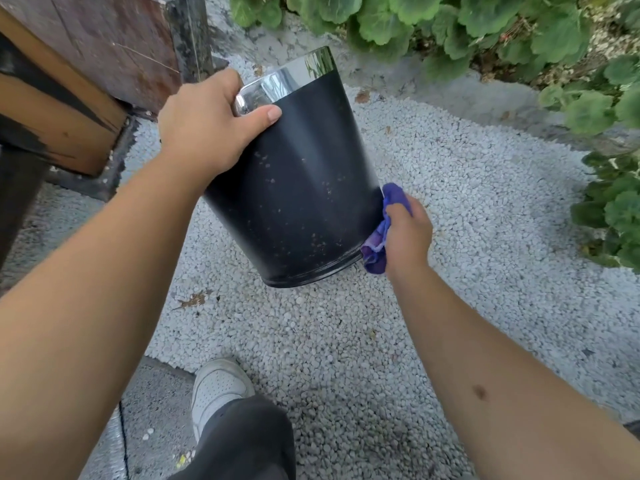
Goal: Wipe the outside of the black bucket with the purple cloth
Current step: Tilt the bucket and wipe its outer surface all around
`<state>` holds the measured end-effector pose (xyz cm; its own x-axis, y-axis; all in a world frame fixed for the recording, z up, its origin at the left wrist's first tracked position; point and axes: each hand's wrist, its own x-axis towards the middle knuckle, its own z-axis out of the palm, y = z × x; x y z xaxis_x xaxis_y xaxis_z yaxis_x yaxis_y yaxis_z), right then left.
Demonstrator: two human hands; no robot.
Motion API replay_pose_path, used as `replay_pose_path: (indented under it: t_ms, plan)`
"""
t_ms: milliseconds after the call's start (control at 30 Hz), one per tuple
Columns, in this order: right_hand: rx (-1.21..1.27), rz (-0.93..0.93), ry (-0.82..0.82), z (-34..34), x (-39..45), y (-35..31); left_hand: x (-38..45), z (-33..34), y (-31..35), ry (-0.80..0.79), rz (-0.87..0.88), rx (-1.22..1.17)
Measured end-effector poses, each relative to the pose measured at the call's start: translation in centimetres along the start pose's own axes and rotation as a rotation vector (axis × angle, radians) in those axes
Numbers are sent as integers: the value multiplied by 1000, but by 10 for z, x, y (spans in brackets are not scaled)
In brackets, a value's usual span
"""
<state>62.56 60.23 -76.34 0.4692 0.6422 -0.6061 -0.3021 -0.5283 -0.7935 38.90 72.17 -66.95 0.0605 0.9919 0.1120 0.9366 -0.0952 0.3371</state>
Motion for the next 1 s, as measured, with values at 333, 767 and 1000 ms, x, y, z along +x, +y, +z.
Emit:
replay_pose_path:
  t_ms: [333, 767, 1000]
  plan:
    - [-182, -220, 22, 48, -124, 81, -6, -2, 8, -24, -44, -11]
    - [280, 69, 309, 30, -84, 33, 9, -17, 38, -183, -4, -57]
    - [-286, -189, 32, 11, -45, 31, 8, -12, 46, -181, -138, -38]
